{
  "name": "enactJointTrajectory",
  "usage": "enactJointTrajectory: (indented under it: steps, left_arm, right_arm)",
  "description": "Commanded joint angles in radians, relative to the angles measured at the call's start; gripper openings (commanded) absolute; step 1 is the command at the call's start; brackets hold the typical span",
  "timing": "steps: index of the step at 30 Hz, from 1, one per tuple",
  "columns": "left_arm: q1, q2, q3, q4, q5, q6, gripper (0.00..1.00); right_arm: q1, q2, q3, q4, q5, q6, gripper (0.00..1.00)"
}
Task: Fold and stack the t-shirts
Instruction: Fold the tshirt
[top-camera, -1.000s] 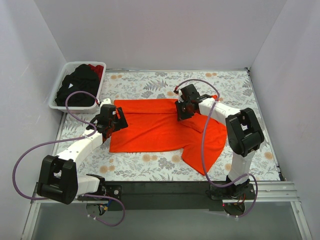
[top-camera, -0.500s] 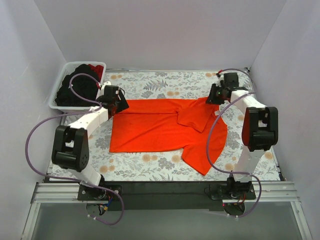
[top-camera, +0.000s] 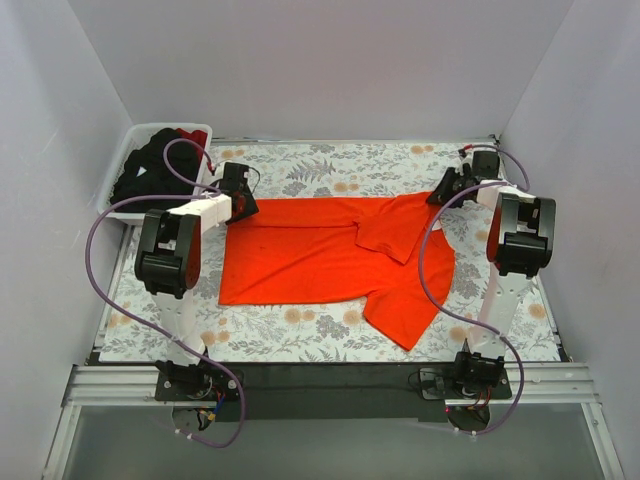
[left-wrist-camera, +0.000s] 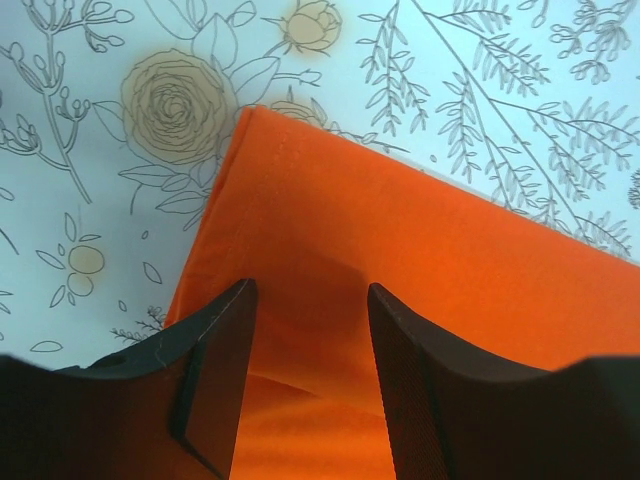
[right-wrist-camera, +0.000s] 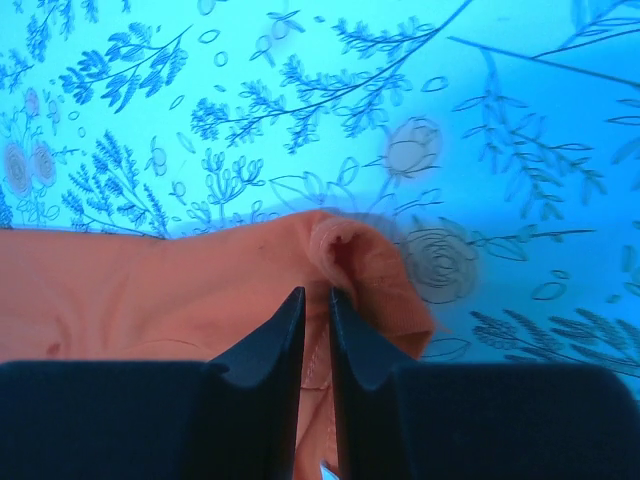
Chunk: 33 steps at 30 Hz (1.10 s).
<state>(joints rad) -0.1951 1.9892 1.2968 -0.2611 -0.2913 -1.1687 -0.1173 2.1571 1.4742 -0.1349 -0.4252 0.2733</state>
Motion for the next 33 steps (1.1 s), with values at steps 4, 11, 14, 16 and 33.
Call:
enactJointTrajectory:
  steps: [4, 11, 14, 16, 33]
  left_arm:
    - [0.020, 0.013, 0.001, -0.033, -0.043, 0.015, 0.47]
    - [0.020, 0.095, 0.087, -0.040, 0.012, 0.017, 0.48]
    - [0.020, 0.132, 0.127, -0.040, 0.026, 0.021, 0.52]
    - [0.020, 0.145, 0.173, -0.041, 0.029, 0.029, 0.54]
    - [-0.107, -0.395, 0.007, -0.122, -0.012, 0.029, 0.71]
  right_arm:
    - [-0.082, 0.067, 0.040, 0.017, 0.028, 0.018, 0.22]
    - [-0.124, 0.135, 0.139, 0.003, 0.028, 0.012, 0.22]
    - [-0.127, 0.165, 0.195, -0.009, 0.019, 0.004, 0.23]
    - [-0.128, 0.173, 0.250, -0.034, 0.005, 0.001, 0.24]
    - [0.013, -0.464, -0.185, -0.190, 0.183, -0.048, 0.43]
